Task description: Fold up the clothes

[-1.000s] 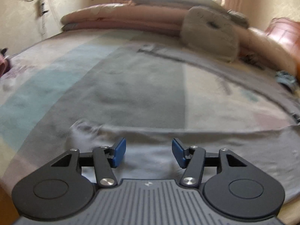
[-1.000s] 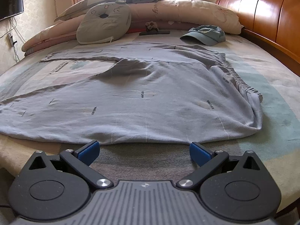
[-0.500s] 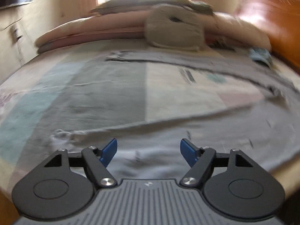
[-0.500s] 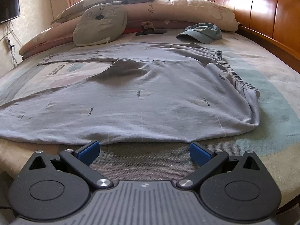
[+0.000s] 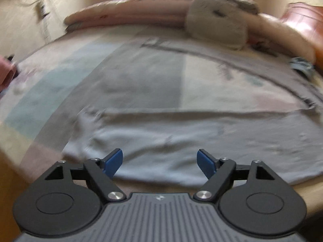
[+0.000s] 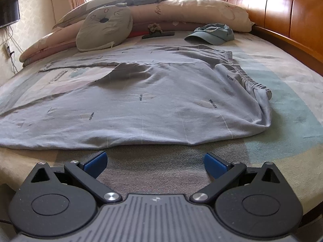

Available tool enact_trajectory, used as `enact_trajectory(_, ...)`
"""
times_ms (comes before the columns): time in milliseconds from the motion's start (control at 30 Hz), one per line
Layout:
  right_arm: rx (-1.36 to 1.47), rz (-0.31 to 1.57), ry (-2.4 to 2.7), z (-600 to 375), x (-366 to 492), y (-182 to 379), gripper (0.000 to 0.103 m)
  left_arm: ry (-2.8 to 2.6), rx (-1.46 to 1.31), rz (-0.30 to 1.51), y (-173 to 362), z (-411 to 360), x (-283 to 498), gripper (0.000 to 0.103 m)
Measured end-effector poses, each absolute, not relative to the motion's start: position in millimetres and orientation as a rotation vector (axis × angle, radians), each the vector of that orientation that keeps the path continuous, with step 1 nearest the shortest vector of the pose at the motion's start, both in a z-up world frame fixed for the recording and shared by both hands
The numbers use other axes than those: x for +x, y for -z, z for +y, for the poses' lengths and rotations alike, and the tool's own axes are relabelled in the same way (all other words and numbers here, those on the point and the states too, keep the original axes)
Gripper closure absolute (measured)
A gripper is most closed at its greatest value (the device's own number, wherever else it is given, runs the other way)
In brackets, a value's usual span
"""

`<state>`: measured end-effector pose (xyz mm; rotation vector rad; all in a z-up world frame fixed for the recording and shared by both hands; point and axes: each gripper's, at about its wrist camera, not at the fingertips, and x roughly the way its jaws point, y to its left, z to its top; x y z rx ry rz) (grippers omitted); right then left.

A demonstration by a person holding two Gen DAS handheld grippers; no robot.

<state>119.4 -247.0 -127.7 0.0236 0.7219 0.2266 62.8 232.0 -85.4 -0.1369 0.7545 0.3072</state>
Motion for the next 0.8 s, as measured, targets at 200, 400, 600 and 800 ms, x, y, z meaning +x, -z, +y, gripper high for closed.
enact_trajectory(200, -0.045, 0.732, -0.216, -239.3, 118.6, 129.3, 0.000, -0.151, -0.032, 0.678, 74.9, 169.3, 95.2, 0.015)
enact_trajectory(400, -0.022, 0.740, -0.222, -245.1, 116.8, 121.4, 0.000, -0.085, 0.107, 0.689, 105.2, 107.1, 113.9, 0.014)
enact_trajectory(600, -0.038, 0.637, -0.263, -248.1, 127.3, 93.3, 0.000, -0.133, 0.030, 0.732, 131.2, 101.8, 107.8, 0.007)
enact_trajectory(800, -0.136, 0.637, -0.335, -212.6, 164.4, 99.9, 0.000, -0.140, -0.019, 0.745, 131.3, 105.8, 101.3, 0.006)
